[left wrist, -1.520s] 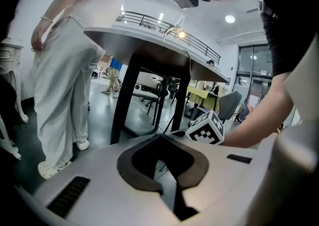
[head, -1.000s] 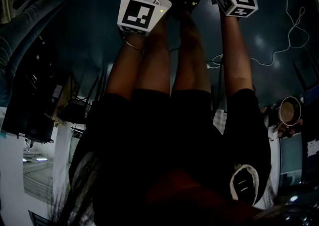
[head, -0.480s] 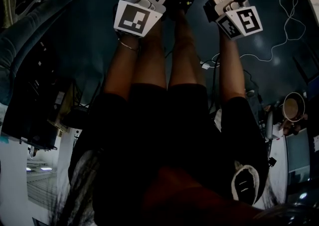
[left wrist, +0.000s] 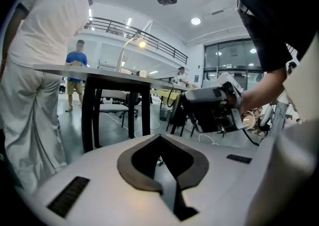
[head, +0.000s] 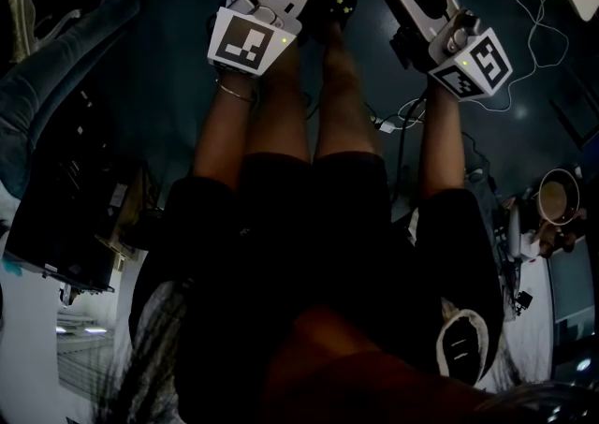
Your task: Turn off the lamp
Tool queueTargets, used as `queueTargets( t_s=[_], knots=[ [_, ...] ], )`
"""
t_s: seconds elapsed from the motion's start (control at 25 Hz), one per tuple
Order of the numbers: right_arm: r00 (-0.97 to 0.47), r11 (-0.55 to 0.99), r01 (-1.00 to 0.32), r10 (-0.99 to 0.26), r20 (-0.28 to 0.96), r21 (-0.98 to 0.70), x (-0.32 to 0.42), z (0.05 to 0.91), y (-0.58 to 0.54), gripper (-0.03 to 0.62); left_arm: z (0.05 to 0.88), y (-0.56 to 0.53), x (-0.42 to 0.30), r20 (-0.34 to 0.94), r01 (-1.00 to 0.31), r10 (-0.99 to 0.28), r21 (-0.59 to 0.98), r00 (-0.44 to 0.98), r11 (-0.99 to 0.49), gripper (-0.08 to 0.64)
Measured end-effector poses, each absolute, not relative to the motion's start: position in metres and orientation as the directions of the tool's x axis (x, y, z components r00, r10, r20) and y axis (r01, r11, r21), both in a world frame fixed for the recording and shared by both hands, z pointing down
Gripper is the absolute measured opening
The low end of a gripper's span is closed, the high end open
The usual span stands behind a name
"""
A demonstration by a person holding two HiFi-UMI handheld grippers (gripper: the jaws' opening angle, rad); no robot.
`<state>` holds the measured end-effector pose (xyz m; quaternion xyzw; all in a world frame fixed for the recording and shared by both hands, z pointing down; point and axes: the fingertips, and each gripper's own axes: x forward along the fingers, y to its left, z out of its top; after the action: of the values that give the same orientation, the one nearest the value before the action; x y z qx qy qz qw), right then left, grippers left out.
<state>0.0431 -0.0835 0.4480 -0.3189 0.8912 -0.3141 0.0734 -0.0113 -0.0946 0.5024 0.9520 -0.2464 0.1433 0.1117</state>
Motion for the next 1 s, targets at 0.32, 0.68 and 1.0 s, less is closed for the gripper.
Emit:
queueTargets(
  t_s=[0.32, 0.68, 1.0],
  knots=[
    [-0.807, 0.609, -0.457, -0.591, 0.014, -0.648, 0.054, 0.421, -0.078, 0.057, 0.495, -0.082, 0.006, 0.368, -0.424, -0.372, 0.069, 0.852, -0.903, 0.003],
    [-0.777, 0.549, -0.395, -0.628, -0.051, -0.736, 0.096, 0.407, -0.084, 0.057, 0.477, -0.075, 0.047, 0.355, -0.275, -0.240, 0.051, 0.904, -0.960, 0.003],
    [-0.755, 0.532, -0.385, -0.651, -0.073, -0.754, 0.097, 0.406, -0.087, 0.057, 0.474, -0.071, 0.049, 0.322, -0.261, -0.221, 0.087, 0.921, -0.961, 0.006]
  ],
)
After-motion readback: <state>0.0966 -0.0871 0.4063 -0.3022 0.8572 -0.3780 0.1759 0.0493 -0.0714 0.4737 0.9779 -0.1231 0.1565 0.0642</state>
